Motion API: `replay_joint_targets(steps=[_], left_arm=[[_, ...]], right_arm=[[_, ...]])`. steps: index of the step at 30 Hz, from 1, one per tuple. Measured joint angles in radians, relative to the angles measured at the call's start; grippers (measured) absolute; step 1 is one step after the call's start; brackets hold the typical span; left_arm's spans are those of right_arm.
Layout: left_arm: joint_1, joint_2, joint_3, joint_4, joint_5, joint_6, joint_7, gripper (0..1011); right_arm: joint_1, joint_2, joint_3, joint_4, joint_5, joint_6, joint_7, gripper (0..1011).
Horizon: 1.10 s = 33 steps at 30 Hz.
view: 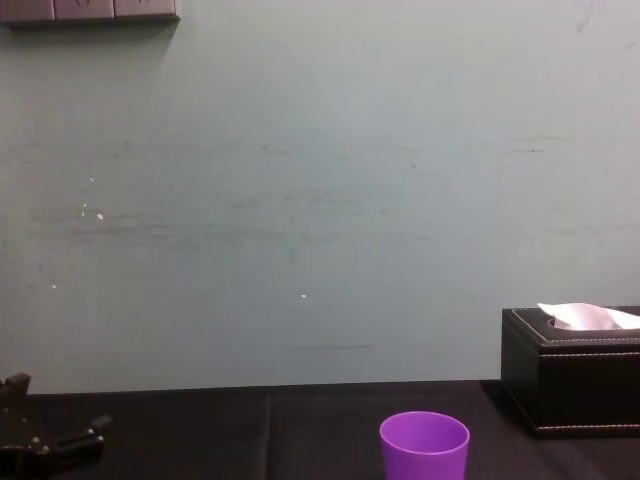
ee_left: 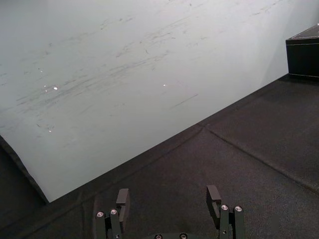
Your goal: Stack the three plastic cups sequentially using one hand.
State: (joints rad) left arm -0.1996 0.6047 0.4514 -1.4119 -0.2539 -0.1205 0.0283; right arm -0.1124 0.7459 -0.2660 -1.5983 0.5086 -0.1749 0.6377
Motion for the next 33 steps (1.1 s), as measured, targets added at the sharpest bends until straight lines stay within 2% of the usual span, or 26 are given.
replay_joint_targets(steps=[20, 33], left_arm=[[0.000, 0.000, 0.000, 0.000, 0.000, 0.000, 0.000, 1011], [0.000, 0.000, 0.000, 0.000, 0.000, 0.000, 0.000, 1011]], right_arm=[[0.107, -0.063, -0.063, 0.064, -0.043, 0.032, 0.027, 1003], [0.140, -0.084, -0.084, 0.085, -0.049, 0.045, 0.026, 1003]])
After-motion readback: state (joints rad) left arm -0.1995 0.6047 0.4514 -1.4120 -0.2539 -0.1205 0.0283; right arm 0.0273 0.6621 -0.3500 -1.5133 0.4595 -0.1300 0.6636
